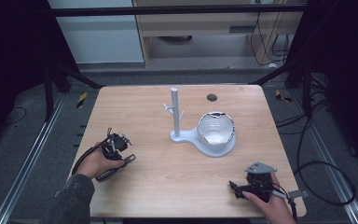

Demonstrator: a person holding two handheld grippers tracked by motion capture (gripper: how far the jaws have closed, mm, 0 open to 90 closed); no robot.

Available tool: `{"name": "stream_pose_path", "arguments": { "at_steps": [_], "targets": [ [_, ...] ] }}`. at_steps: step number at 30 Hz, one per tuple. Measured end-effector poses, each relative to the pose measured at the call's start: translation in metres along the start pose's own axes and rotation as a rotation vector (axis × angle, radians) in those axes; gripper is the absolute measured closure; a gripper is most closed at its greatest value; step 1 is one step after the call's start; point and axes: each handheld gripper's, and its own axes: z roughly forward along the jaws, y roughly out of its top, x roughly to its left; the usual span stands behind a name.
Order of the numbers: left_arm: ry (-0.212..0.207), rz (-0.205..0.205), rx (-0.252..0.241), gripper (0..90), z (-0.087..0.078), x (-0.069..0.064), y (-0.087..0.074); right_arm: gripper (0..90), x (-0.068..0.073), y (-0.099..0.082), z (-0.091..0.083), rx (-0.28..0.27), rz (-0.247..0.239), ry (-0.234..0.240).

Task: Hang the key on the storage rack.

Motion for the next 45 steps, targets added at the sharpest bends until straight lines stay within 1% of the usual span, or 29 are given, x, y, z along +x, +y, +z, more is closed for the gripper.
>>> {"name": "stream_pose_path", "arguments": {
  "at_steps": [1, 6, 8, 10, 14, 16, 17, 18, 19, 20, 24, 30, 34, 39, 41, 42, 45],
  "targets": [
    [0.006, 0.0, 0.007, 60.1, 0.001, 0.0, 0.0, 0.4, 0.0, 0.0, 0.0, 0.0, 0.0, 0.0],
    [0.008, -0.009, 0.002, 62.6, 0.001, 0.001, -0.001, 0.4, 0.0, 0.0, 0.0, 0.0, 0.0, 0.0],
    [0.007, -0.004, 0.009, 64.0, 0.001, 0.002, -0.002, 0.4, 0.0, 0.0, 0.0, 0.0, 0.0, 0.0],
    [0.004, -0.008, 0.008, 64.4, 0.002, 0.003, -0.002, 0.4, 0.0, 0.0, 0.0, -0.001, -0.002, 0.0],
    [0.005, 0.0, 0.009, 67.2, 0.002, 0.003, -0.001, 0.4, 0.0, 0.0, 0.0, 0.001, 0.003, 0.002],
    [0.006, 0.001, 0.012, 67.7, 0.003, 0.002, 0.0, 0.4, 0.0, 0.0, 0.0, -0.001, -0.005, -0.002],
    [0.006, 0.001, 0.015, 68.3, 0.003, 0.003, 0.0, 0.4, 0.001, 0.0, -0.001, 0.003, 0.012, 0.007],
    [0.005, 0.0, 0.015, 69.0, 0.004, 0.002, 0.0, 0.4, 0.001, 0.0, -0.001, 0.003, 0.013, 0.007],
    [0.003, 0.001, 0.015, 70.0, 0.004, 0.002, 0.0, 0.4, 0.0, 0.0, 0.0, 0.001, 0.005, 0.004],
    [0.005, 0.0, 0.011, 73.6, 0.004, 0.002, 0.0, 0.4, 0.0, 0.0, 0.0, 0.001, 0.007, 0.005],
    [0.007, 0.005, 0.013, 78.1, 0.003, 0.001, 0.0, 0.4, 0.0, 0.0, 0.0, 0.001, 0.007, 0.004],
    [0.005, 0.006, 0.003, 79.0, 0.002, 0.001, -0.002, 0.4, 0.0, 0.0, 0.0, 0.001, 0.007, 0.005],
    [0.005, -0.008, -0.021, 79.2, 0.0, 0.001, -0.005, 0.4, 0.0, 0.0, 0.0, 0.001, 0.006, 0.004],
    [0.004, -0.024, -0.062, 79.5, -0.002, -0.001, -0.012, 0.4, 0.0, 0.0, 0.0, 0.001, 0.006, 0.004],
    [0.006, -0.034, -0.089, 79.6, -0.005, -0.001, -0.017, 0.4, 0.0, 0.0, 0.0, 0.001, 0.006, 0.004],
    [0.006, -0.034, -0.089, 79.6, -0.005, -0.001, -0.017, 0.4, 0.0, 0.0, 0.0, 0.001, 0.006, 0.004],
    [0.012, -0.041, -0.11, 79.6, -0.009, -0.001, -0.022, 0.4, 0.0, 0.0, 0.0, 0.001, 0.005, 0.004]
  ]
}}
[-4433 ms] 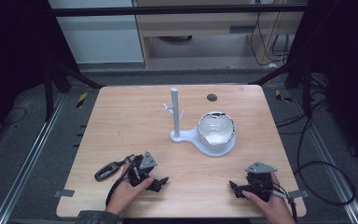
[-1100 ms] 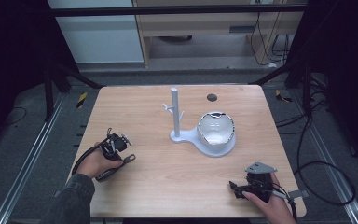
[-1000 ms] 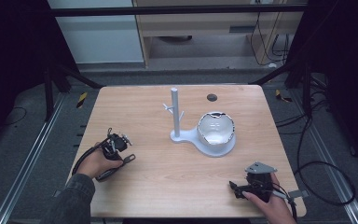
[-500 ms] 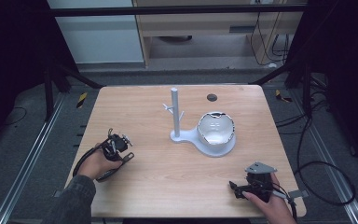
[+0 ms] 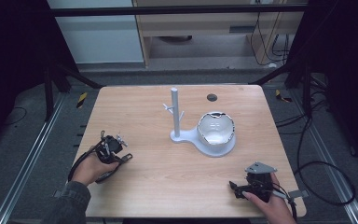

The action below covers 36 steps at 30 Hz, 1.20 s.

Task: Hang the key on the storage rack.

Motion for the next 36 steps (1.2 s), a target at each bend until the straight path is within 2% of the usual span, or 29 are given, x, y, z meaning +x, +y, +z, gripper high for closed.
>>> {"name": "stream_pose_path", "arguments": {
  "at_steps": [4, 10, 14, 24, 33, 35, 36],
  "targets": [
    [0.007, 0.003, -0.029, 79.6, -0.007, 0.0, -0.003, 0.4, 0.0, 0.0, 0.0, 0.001, 0.003, -0.001],
    [0.005, -0.02, -0.085, 79.7, -0.016, 0.002, -0.008, 0.4, 0.0, 0.0, 0.0, 0.001, 0.002, -0.001],
    [0.012, -0.02, -0.097, 79.7, -0.021, 0.003, -0.011, 0.4, 0.0, 0.0, 0.0, 0.001, 0.002, -0.001],
    [0.023, -0.054, -0.165, 79.8, -0.04, 0.005, -0.026, 0.4, 0.0, 0.0, 0.0, 0.001, 0.004, -0.001],
    [0.045, -0.073, -0.245, 79.9, -0.063, 0.002, -0.044, 0.4, 0.001, 0.0, 0.0, 0.001, 0.007, -0.001],
    [0.049, -0.082, -0.27, 79.9, -0.068, 0.0, -0.047, 0.4, 0.001, 0.0, 0.0, 0.001, 0.007, -0.001],
    [0.047, -0.092, -0.299, 79.9, -0.072, -0.001, -0.05, 0.4, 0.001, 0.0, 0.0, 0.001, 0.007, -0.002]
  ]
}}
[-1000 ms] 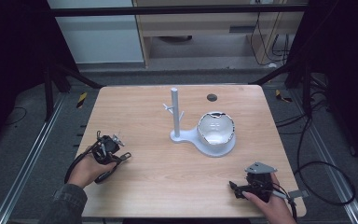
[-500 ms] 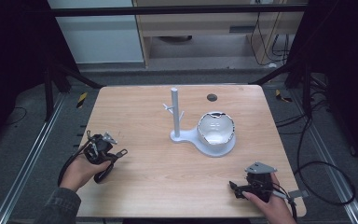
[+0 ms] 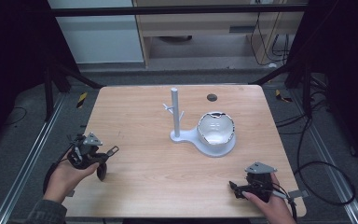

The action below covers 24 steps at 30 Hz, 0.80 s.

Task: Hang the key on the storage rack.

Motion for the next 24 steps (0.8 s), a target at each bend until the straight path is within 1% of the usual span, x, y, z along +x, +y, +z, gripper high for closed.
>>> {"name": "stream_pose_path", "arguments": {
  "at_steps": [1, 3, 4, 5, 6, 9, 11, 12, 14, 17, 20, 22, 23, 24],
  "targets": [
    [0.0, 0.0, 0.0, 79.9, 0.0, 0.0, 0.0, 0.4, 0.0, 0.0, 0.0, 0.0, 0.0, 0.0],
    [0.006, -0.006, -0.023, 80.0, -0.003, -0.001, 0.0, 0.4, 0.0, 0.0, 0.0, 0.001, 0.001, -0.001],
    [0.012, -0.011, -0.037, 80.0, -0.004, -0.001, 0.001, 0.4, 0.0, 0.0, 0.0, 0.001, 0.001, -0.001],
    [0.018, -0.022, -0.065, 80.0, -0.006, -0.001, 0.002, 0.4, 0.0, 0.0, 0.001, -0.001, -0.002, 0.001],
    [0.018, -0.022, -0.065, 80.0, -0.006, -0.001, 0.002, 0.4, 0.0, 0.0, 0.001, -0.001, -0.002, 0.001],
    [0.026, -0.034, -0.104, 80.0, -0.008, -0.002, 0.006, 0.4, 0.0, 0.0, 0.001, -0.001, -0.003, 0.001],
    [0.013, -0.05, -0.134, 80.0, -0.007, -0.001, 0.008, 0.4, 0.0, 0.0, 0.001, 0.0, -0.001, 0.001],
    [0.007, -0.06, -0.144, 80.0, -0.006, -0.002, 0.01, 0.4, 0.0, 0.0, 0.001, -0.002, -0.003, 0.001],
    [0.001, -0.066, -0.153, 80.0, -0.002, -0.004, 0.013, 0.4, 0.0, 0.001, 0.001, -0.001, -0.004, 0.002],
    [0.001, -0.062, -0.169, 80.0, 0.003, -0.007, 0.019, 0.4, 0.0, 0.001, 0.001, 0.001, -0.002, 0.003],
    [-0.005, -0.065, -0.194, 80.0, 0.006, -0.011, 0.025, 0.4, -0.003, 0.003, 0.003, -0.001, -0.015, 0.012],
    [-0.011, -0.061, -0.201, 80.0, 0.009, -0.014, 0.029, 0.3, -0.004, 0.005, 0.005, 0.0, -0.007, 0.006],
    [-0.01, -0.055, -0.212, 80.0, 0.01, -0.017, 0.034, 0.3, -0.003, 0.005, 0.005, 0.0, -0.003, 0.002],
    [-0.01, -0.055, -0.212, 80.0, 0.01, -0.017, 0.034, 0.3, -0.003, 0.005, 0.005, 0.0, -0.003, 0.002]
  ]
}}
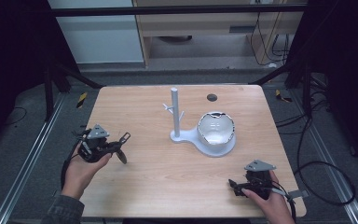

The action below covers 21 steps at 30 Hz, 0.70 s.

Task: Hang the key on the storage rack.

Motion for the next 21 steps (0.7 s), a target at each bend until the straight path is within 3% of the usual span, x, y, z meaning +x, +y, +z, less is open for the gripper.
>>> {"name": "stream_pose_path", "arguments": {
  "at_steps": [9, 21],
  "targets": [
    [-0.005, 0.02, -0.062, 80.0, 0.006, -0.016, 0.025, 0.3, 0.001, 0.002, 0.002, 0.001, 0.011, -0.013],
    [-0.02, 0.033, -0.078, 80.0, 0.017, -0.03, 0.037, 0.4, 0.001, 0.002, 0.002, 0.001, 0.011, -0.013]
  ]
}}
